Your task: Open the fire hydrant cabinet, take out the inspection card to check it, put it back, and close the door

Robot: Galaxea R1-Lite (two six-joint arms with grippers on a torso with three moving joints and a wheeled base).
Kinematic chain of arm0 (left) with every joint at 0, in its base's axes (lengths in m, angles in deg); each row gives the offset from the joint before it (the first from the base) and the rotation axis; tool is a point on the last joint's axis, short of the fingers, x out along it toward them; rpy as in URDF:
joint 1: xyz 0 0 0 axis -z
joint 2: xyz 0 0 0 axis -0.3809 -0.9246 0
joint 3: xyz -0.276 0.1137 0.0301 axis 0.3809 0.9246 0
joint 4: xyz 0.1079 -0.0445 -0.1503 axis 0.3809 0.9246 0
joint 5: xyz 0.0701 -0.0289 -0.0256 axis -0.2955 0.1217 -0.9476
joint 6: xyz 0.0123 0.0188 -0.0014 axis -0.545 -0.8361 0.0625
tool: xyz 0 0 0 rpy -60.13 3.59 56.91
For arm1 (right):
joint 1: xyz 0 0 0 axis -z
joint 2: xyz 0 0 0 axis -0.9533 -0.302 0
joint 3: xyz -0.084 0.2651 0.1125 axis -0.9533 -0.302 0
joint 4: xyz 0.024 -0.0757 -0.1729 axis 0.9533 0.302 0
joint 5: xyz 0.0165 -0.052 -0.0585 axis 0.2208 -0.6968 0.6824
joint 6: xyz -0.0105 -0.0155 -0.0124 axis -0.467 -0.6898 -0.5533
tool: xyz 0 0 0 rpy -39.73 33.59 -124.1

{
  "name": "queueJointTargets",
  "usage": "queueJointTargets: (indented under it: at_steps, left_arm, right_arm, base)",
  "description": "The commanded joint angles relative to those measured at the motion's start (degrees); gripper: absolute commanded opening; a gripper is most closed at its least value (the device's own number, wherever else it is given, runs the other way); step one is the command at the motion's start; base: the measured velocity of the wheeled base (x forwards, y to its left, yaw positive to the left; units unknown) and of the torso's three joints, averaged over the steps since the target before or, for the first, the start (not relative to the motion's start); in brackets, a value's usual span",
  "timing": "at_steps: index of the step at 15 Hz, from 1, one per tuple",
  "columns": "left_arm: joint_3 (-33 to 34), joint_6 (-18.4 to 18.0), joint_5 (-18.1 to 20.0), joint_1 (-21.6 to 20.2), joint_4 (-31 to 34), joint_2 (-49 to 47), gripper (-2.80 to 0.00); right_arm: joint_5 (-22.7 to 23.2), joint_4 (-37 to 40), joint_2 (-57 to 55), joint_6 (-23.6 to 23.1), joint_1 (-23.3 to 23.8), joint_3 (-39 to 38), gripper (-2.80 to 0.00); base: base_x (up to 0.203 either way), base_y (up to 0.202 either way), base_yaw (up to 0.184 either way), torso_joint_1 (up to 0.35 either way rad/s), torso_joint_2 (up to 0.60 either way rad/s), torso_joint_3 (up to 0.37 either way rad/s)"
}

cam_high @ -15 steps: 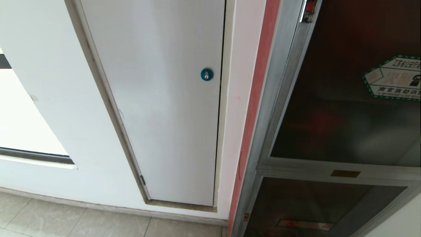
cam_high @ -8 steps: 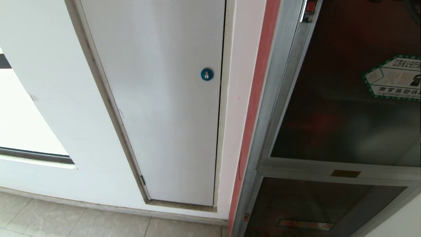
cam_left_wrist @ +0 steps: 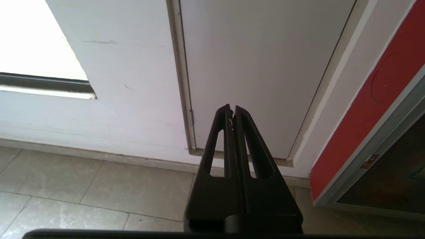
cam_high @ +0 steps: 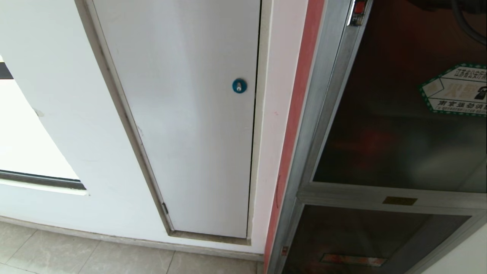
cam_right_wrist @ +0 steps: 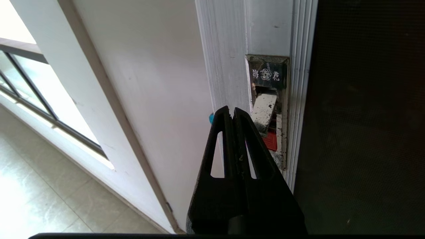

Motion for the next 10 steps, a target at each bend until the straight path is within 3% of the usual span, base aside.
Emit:
queueJointTargets:
  at_steps: [1, 10]
  left_arm:
    - [0.0, 0.0, 0.0, 0.0, 0.0, -0.1, -2.8]
    - [0.0, 0.0, 0.0, 0.0, 0.0, -0.1, -2.8]
  right_arm:
    - [0.1, 0.0, -0.3, 0.0, 0.7, -0.1, -2.8]
    - [0.2, 0.0, -1.5, 0.0, 2.3, -0.5, -2.8]
  base:
    - [0.0, 0.0, 0.0, 0.0, 0.0, 0.0]
    - [0.0, 0.0, 0.0, 0.0, 0.0, 0.0]
